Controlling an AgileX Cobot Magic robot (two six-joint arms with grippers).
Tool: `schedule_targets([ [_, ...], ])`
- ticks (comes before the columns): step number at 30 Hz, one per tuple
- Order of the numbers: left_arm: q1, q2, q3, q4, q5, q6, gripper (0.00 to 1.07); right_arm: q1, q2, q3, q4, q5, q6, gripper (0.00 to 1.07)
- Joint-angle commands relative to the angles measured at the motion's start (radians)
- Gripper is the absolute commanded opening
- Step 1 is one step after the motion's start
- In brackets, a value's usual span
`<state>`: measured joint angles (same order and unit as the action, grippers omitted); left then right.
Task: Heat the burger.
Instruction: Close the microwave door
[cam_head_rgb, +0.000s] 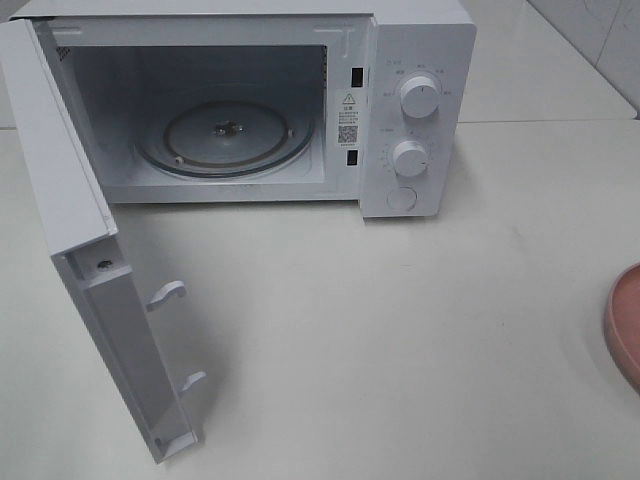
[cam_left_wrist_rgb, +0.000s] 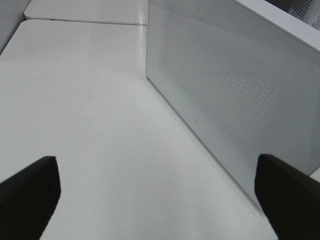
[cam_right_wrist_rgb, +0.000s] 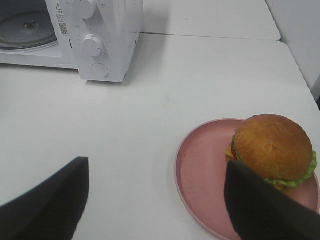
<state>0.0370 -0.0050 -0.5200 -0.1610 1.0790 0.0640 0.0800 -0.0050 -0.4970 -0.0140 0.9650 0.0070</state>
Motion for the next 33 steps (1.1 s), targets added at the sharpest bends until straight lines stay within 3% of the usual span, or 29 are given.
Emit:
schedule_targets([
  [1, 0.003, -0.005, 0.003, -0.006, -0.01, -0.001, 0.98, -0.008, -0.025, 0.003, 0.001, -0.004, -0.007, 0.72],
  [33, 0.003, -0.005, 0.003, -0.006, -0.01, -0.001, 0.98, -0.008, -0.025, 0.003, 0.001, -0.004, -0.007, 0.72],
])
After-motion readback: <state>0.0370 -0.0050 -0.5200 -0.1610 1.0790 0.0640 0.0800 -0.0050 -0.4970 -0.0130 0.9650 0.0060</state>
